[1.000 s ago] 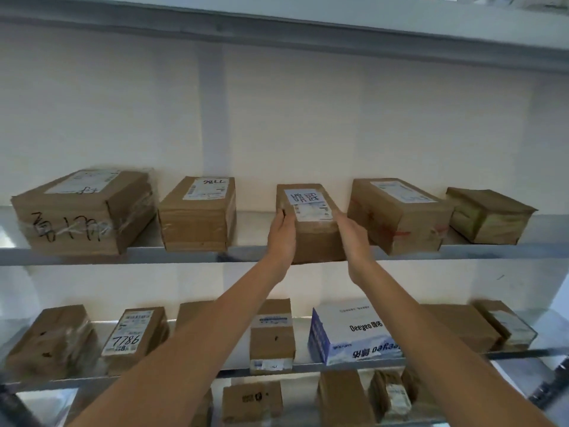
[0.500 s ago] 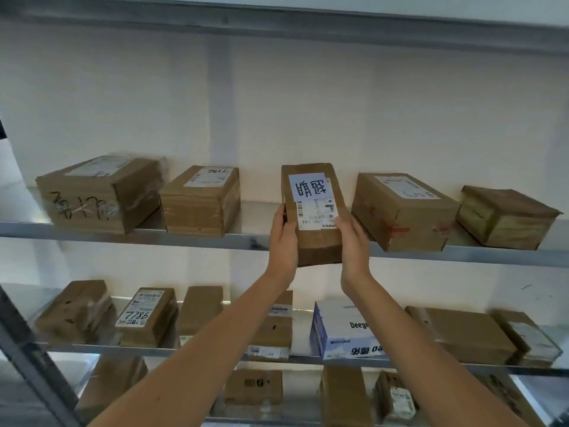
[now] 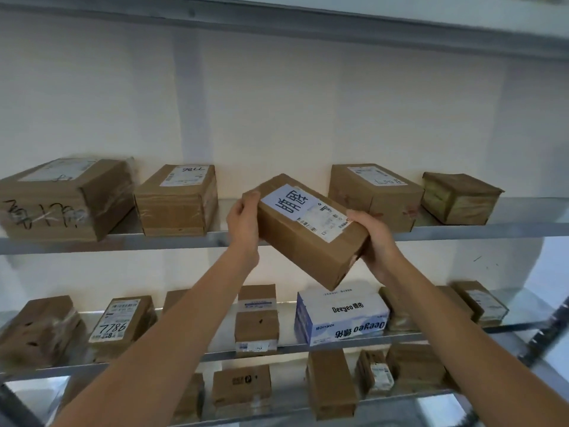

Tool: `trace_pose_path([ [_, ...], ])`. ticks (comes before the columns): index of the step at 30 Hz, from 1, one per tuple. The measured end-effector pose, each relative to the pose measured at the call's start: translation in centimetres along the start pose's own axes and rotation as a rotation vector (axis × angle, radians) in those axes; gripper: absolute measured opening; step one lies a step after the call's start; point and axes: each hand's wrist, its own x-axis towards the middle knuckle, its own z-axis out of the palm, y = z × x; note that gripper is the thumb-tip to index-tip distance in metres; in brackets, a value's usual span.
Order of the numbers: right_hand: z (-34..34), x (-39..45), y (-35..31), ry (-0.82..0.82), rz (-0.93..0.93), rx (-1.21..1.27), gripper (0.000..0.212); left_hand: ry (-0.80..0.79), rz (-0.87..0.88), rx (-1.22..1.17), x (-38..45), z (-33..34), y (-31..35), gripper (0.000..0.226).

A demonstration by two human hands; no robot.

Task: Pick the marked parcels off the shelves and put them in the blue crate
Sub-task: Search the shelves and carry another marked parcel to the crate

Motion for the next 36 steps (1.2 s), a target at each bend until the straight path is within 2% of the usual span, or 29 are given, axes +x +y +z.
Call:
trace_pose_path([
  [2, 0.1, -0.9, 0.3, 0.177, -0.054, 0.039, 0.017, 0.017, 0.02, -0.028, -0.7, 0.3, -0.6, 0.012],
  [4, 0.2, -1.7, 0.7, 0.378, -0.087, 0.138, 0.014, 0.043, 0.018, -0.093, -1.3, 0.8, -0.9, 0.014],
  [6, 0.2, -2.7, 1.3, 0.493, -0.109, 0.223, 0.013, 0.057, 0.01, -0.146, -1.7, 1.5, -1.2, 0.017],
  [12, -2.1, -6.7, 2.6, 0.556, -0.107, 0.273, 0.026, -0.06, 0.006, -0.137, -3.5, 4.6, -3.4, 0.01],
  [15, -5.1, -9.0, 2.6, 0.646, -0.065, 0.375, 0.021, -0.181, 0.027, -0.046, -5.9, 6.8, -5.1, 0.009],
  [17, -7.6, -10.6, 2.7, 0.701, -0.052, 0.39, 0.026, -0.246, 0.069, 0.037, -7.5, 8.3, -6.5, 0.008],
  [20, -11.7, -13.2, 3.1, 0.775, -0.041, 0.399, 0.032, -0.384, 0.093, 0.143, -9.7, 10.8, -9.1, 0.021],
  [22, -14.5, -15.0, 3.3, 0.82, -0.044, 0.416, 0.027, -0.492, 0.075, 0.223, -11.0, 12.8, -11.1, 0.03],
  [28, -22.6, -19.4, 4.1, 0.971, -0.024, 0.402, 0.035, -0.719, -0.022, 0.337, -16.4, 19.0, -15.9, 0.023],
  [32, -27.9, -21.7, 4.5, 1.072, 0.011, 0.377, 0.023, -0.822, -0.07, 0.377, -20.1, 22.6, -18.7, 0.027],
  [36, -33.4, -22.8, 4.6, 1.126, 0.036, 0.318, 0.024, -0.856, -0.111, 0.396, -22.6, 26.8, -21.9, 0.025],
])
